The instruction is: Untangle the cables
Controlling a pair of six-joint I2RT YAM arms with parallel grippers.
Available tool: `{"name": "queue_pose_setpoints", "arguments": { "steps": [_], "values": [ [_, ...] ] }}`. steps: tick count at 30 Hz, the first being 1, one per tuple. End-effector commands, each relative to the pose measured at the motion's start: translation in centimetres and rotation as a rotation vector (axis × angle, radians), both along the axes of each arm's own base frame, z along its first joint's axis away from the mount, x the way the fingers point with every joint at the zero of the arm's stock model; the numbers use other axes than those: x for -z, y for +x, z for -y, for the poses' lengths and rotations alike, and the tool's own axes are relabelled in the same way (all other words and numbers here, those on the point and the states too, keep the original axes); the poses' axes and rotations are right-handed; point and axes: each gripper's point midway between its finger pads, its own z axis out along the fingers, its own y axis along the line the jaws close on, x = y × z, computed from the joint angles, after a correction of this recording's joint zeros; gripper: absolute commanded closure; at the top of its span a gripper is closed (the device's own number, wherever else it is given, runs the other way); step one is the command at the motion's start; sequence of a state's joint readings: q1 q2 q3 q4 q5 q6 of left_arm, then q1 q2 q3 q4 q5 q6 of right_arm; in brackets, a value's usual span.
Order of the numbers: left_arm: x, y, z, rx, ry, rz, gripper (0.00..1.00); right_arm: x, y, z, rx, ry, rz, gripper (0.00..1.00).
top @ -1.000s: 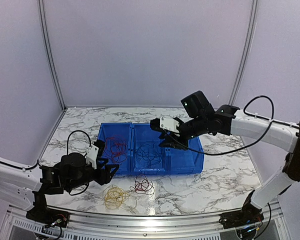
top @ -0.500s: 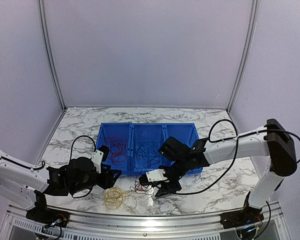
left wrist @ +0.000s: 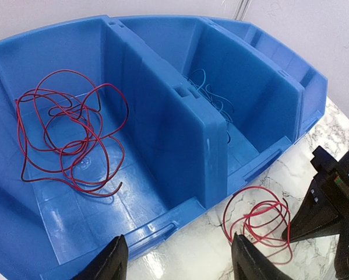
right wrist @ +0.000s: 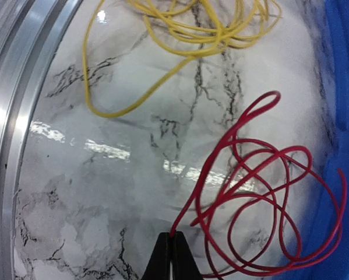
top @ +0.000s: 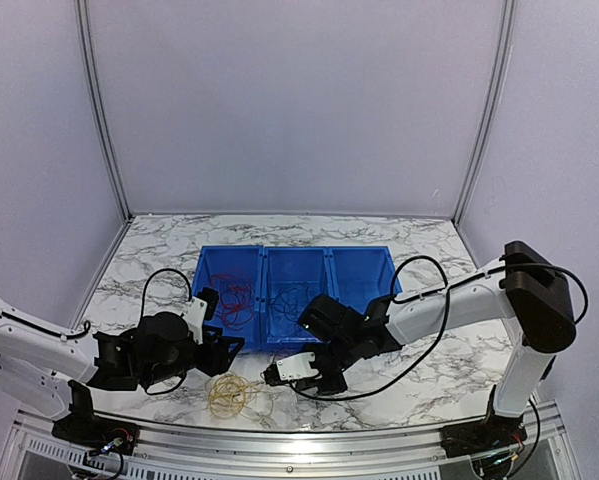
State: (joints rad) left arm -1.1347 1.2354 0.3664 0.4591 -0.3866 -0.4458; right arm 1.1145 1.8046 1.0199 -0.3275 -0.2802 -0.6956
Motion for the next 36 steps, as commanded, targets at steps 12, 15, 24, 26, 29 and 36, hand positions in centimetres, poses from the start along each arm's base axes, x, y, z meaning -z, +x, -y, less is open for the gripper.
{"name": "queue_pose_setpoints", "arguments": {
  "steps": [12, 15, 24, 26, 29, 36],
  "values": [
    [-4.8, -2.9, 1.4, 0.173, -0.003, 0.195, 0.36, -16.6, 0.3, -1.8, -0.077, 0.242, 0.099, 1.0],
    [-6.9, -4.2, 0.9, 0.222, -0.011, 0.299, 0.35, -19.8, 1.3, -1.8, -0.045, 0.29, 0.113, 1.0],
    [-12.2, -4.5, 0.6, 0.195, -0.19, 0.375, 0.34, -23.5, 3.5, -2.3, 0.016, 0.389, 0.029, 1.0],
    [-12.4, -3.7, 0.8, 0.146, -0.185, 0.382, 0.34, -23.4, 3.4, -2.5, 0.01, 0.389, 0.013, 1.0],
    [-12.8, -2.8, 1.6, 0.109, -0.185, 0.41, 0.34, -23.8, 3.2, -2.8, 0.005, 0.4, -0.011, 1.0],
    [-13.3, -0.3, 3.4, -0.007, -0.126, 0.463, 0.35, -24.7, 2.0, -3.3, -0.028, 0.423, -0.092, 1.0]
  ]
}}
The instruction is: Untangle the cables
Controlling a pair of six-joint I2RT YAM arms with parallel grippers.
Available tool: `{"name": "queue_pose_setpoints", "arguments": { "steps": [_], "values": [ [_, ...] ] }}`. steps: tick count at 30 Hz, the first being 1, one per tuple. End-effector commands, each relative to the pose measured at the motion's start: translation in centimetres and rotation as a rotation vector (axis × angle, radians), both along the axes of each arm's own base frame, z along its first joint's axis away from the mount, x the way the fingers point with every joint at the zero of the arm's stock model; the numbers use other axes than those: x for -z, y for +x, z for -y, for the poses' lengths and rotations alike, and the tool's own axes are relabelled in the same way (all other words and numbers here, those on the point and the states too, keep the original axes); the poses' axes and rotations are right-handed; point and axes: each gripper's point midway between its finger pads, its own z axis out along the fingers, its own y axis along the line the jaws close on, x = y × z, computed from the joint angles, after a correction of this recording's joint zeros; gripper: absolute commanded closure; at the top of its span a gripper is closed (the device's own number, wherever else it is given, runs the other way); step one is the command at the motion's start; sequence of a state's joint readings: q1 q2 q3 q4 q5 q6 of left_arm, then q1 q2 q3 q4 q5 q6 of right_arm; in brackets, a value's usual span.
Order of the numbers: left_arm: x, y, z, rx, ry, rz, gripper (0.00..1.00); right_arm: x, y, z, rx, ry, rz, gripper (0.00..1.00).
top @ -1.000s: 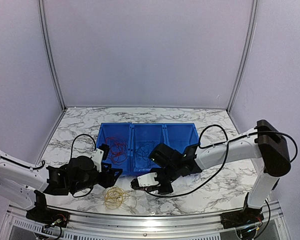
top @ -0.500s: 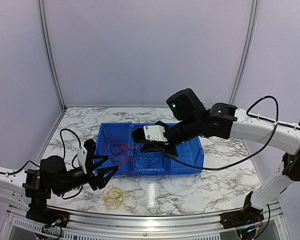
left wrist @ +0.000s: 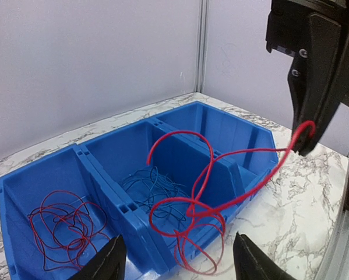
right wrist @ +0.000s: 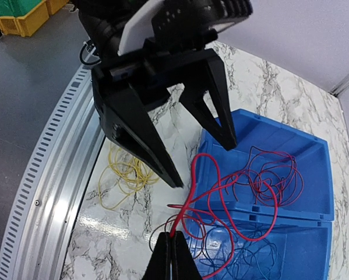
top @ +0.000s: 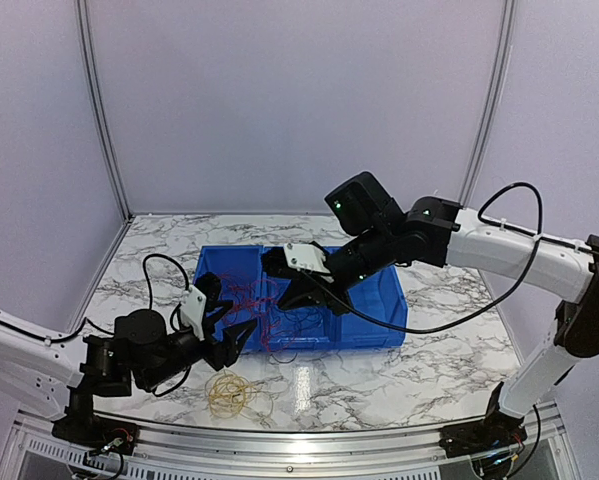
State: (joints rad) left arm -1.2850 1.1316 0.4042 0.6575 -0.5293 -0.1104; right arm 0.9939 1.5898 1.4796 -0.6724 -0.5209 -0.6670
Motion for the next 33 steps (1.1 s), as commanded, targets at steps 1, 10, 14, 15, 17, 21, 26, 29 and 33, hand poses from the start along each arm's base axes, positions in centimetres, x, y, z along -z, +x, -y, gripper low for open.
{"name": "queue_pose_setpoints", "arguments": {
  "steps": [1, 10, 14, 15, 17, 21, 26, 29, 33],
  "values": [
    [-4.0, 2.1, 0.6, -0.123, -0.108, 0.091, 0.35, -2.0, -1.1, -0.5, -0.042, 0.044, -0.067, 1.0],
    [-5.5, 4.8, 2.1, -0.171, -0.211, 0.104, 0.37, -3.4, -2.0, -0.5, -0.079, 0.068, -0.093, 1.0],
    [-4.4, 6.5, 1.7, -0.218, -0.246, 0.055, 0.47, -6.2, -3.1, 0.0, -0.129, 0.107, -0.093, 1.0],
    [-3.8, 7.0, 1.5, -0.232, -0.249, 0.042, 0.5, -7.4, -3.3, 0.2, -0.138, 0.122, -0.085, 1.0],
    [-2.6, 7.5, 1.3, -0.245, -0.259, 0.018, 0.54, -10.3, -3.7, 0.7, -0.15, 0.17, -0.051, 1.0],
    [-0.9, 7.0, 2.2, -0.19, -0.301, -0.034, 0.61, -16.4, -4.9, 2.1, -0.177, 0.288, -0.019, 1.0],
    [1.3, 6.7, 3.2, -0.156, -0.304, -0.104, 0.64, -22.6, -6.3, 4.2, -0.223, 0.413, 0.009, 1.0],
    [2.3, 6.6, 3.2, -0.154, -0.299, -0.129, 0.65, -24.9, -6.7, 5.4, -0.24, 0.463, 0.027, 1.0],
    [2.6, 6.1, 2.6, -0.154, -0.304, -0.143, 0.66, -24.7, -5.6, 5.6, -0.174, 0.445, 0.081, 1.0]
  ]
}}
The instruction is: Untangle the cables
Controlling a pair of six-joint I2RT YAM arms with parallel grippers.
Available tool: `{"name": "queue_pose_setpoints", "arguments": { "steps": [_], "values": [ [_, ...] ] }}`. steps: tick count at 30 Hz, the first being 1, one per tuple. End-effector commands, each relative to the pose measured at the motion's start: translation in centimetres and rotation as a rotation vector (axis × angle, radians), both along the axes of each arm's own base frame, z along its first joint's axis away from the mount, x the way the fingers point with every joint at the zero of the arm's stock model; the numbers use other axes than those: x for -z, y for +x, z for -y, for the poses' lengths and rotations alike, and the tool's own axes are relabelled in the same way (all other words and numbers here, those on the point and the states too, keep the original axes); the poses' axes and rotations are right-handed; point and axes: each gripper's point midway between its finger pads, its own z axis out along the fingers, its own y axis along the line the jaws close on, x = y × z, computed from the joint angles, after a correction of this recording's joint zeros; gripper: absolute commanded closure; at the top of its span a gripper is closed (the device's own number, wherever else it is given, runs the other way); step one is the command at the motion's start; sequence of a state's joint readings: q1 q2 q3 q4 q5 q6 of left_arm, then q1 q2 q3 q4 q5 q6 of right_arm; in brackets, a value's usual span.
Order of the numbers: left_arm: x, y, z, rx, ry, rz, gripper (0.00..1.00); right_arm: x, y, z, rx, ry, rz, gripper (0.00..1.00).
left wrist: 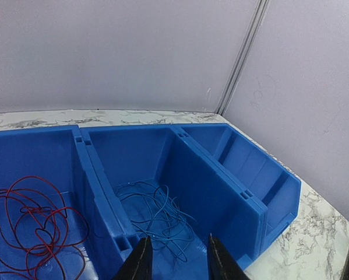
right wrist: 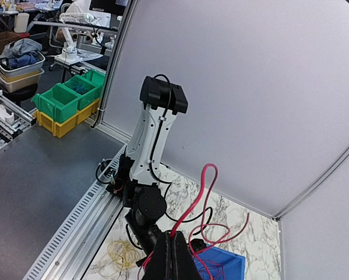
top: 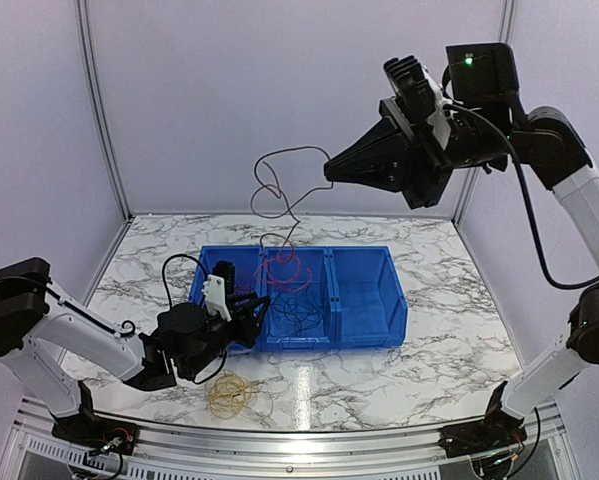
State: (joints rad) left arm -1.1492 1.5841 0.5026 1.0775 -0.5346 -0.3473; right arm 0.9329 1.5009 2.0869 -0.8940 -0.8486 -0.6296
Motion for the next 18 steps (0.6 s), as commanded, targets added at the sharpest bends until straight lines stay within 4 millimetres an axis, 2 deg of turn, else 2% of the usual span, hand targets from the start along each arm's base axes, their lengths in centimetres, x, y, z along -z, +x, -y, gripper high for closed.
{"name": "queue_pose_setpoints", "arguments": {
  "steps": [1, 3, 6, 9, 12, 18],
  "values": [
    [-0.7, -0.8, -0.6, 0.01, -0.063, -0.006, 0.65, 1.3, 1.0, 0.3, 0.065, -0.049, -0.013, 1.0],
    [-1.5, -1.4, -1.5, -0.002, -0.065, 0.018, 0.6, 3.0, 2.3, -0.2, 0.124, -0.077, -0.024, 1.0],
    [-3.5, -2.7, -2.7, 0.0, -0.07, 0.076, 0.47, 5.9, 4.3, -0.8, 0.217, -0.123, -0.041, 1.0],
    [-6.5, -4.8, -2.3, 0.11, -0.08, 0.164, 0.36, 8.2, 5.6, -1.1, 0.276, -0.158, -0.044, 1.0],
    [-9.3, -5.9, -2.0, 0.15, -0.093, 0.235, 0.31, 10.2, 6.2, -1.5, 0.293, -0.187, -0.063, 1.0],
    [-13.9, -6.9, 0.6, 0.246, -0.145, 0.305, 0.28, 12.6, 6.3, -2.6, 0.267, -0.212, -0.122, 1.0]
  ]
}}
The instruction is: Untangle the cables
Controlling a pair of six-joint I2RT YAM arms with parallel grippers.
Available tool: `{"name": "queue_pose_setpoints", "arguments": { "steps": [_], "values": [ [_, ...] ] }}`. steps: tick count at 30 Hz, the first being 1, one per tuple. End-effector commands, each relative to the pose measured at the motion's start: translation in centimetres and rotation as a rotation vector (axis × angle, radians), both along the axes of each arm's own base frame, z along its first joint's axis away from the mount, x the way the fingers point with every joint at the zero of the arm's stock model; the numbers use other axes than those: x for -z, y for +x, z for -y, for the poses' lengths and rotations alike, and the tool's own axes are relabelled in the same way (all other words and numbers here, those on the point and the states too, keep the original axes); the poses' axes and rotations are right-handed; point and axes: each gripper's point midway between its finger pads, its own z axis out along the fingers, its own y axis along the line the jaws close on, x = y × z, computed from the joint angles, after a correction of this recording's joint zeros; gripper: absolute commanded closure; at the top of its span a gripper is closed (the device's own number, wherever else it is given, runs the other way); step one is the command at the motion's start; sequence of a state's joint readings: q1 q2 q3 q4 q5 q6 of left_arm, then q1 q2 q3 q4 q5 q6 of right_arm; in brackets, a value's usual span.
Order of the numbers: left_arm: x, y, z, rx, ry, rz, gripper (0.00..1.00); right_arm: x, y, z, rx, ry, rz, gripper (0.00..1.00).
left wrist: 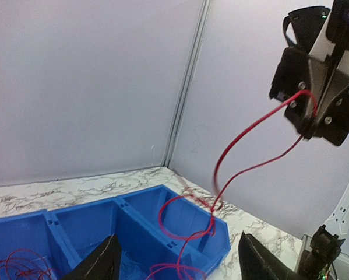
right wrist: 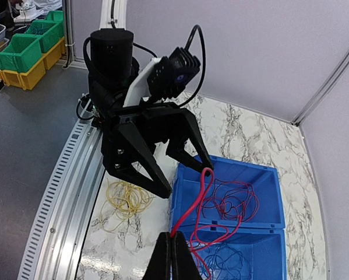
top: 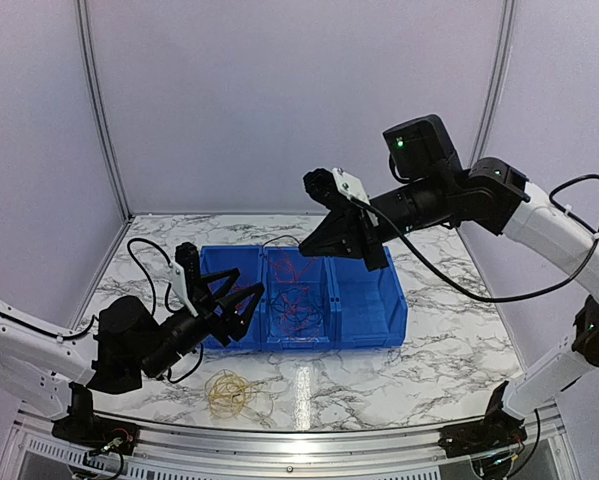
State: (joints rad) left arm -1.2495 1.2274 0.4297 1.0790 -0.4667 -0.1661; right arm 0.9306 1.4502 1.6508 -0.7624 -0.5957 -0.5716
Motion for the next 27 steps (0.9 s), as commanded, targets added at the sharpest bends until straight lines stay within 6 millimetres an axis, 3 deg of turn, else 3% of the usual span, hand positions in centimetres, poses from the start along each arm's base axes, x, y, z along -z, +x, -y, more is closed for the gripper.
{"name": "queue_pose_setpoints", "arguments": {
  "steps": [1, 8, 11, 16, 20, 22, 24, 27],
  "values": [
    [-3.9, -0.9, 2.6, 0.084, -0.023, 0.085, 0.28, -0.9, 0.7, -0.9, 0.012, 0.058, -0.004, 1.0],
    [-3.9, 3.4, 2.7, -0.158, -0.028, 0.025, 0.29, -0.2, 0.1, -1.7, -0.044, 0.055, -0.06, 1.0],
    [-3.3, 5.3, 3.2, -0.227, -0.014, 0.001, 0.29, -1.0, -0.8, -1.8, -0.094, 0.068, -0.078, 1.0],
    [1.1, 8.2, 1.7, -0.356, 0.014, -0.095, 0.31, -5.8, -2.7, -0.4, -0.161, 0.14, -0.035, 1.0],
    [5.2, 9.6, -1.8, -0.471, 0.028, -0.19, 0.35, -12.5, -6.6, 2.4, -0.284, 0.255, -0.016, 1.0],
    [6.7, 9.6, -3.6, -0.51, 0.031, -0.223, 0.37, -14.9, -7.1, 3.9, -0.289, 0.306, 0.021, 1.0],
    [7.4, 9.4, -5.1, -0.539, 0.026, -0.24, 0.38, -15.6, -6.4, 4.4, -0.269, 0.319, 0.04, 1.0],
    [7.2, 8.8, -7.1, -0.566, 0.009, -0.246, 0.39, -14.9, -5.8, 4.2, -0.241, 0.3, 0.055, 1.0]
  ]
}}
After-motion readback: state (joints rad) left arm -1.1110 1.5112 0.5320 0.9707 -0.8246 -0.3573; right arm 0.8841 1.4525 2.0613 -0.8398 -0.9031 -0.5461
